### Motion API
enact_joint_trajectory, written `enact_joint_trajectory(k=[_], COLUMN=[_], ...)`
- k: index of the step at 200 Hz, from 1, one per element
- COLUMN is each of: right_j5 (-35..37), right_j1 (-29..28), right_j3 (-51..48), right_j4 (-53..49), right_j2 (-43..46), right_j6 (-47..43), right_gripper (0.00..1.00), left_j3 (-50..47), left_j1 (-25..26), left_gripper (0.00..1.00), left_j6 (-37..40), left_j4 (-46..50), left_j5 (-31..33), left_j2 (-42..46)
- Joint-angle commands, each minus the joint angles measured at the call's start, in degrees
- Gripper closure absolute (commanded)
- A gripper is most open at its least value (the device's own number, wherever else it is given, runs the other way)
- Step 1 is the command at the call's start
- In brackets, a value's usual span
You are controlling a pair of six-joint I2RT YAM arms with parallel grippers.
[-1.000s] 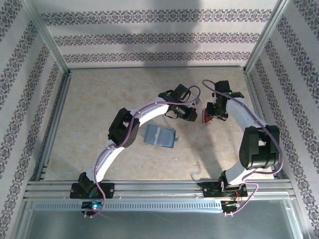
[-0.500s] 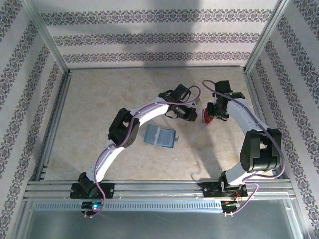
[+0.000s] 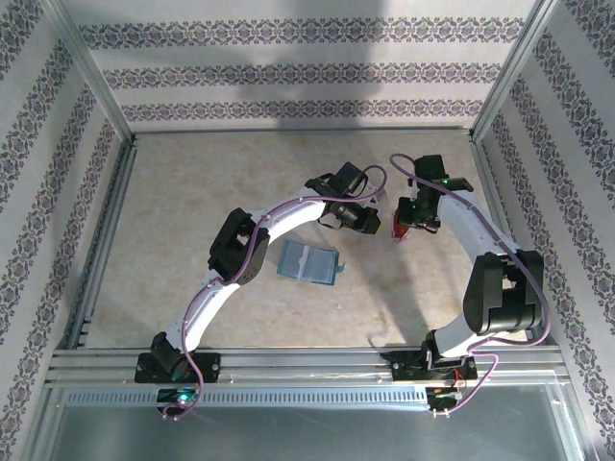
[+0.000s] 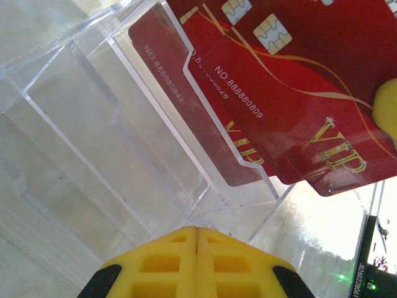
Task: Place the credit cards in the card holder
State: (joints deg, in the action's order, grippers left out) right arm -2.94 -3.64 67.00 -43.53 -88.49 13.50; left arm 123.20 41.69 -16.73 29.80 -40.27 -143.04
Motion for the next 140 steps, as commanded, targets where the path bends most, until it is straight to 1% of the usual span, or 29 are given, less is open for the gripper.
enact_joint_trajectory(k=[1,66,123,140], right_j5=[0.64,-2.32,-2.07,-0.99], right_j1=[-0.23,-0.11,0.02,-0.03], right_j3=[-0.46,-0.37,-0.02,-0.01], right_j4=[-2.24,-2.02,-1.74,-1.82], right_j2=[1.92,2.68,1.05,0.87], right_j6=[-0.4,-0.1,-0.05,-0.04], right_gripper=[0.94,0.94,0.92,0.9], left_j3=[-1.96,-2.02,-2.04,-2.0], left_j1=[1.54,1.55,1.55,1.55], left_gripper=[1.0,1.0,1.0,1.0], left_j6=[1.53,1.88,1.89,1.88], left_j4=[3.86,4.17,4.2,4.12], left_j5=[3.76,3.88,3.81,3.84], left_j2=[-2.28,-2.15,-2.24,-2.23])
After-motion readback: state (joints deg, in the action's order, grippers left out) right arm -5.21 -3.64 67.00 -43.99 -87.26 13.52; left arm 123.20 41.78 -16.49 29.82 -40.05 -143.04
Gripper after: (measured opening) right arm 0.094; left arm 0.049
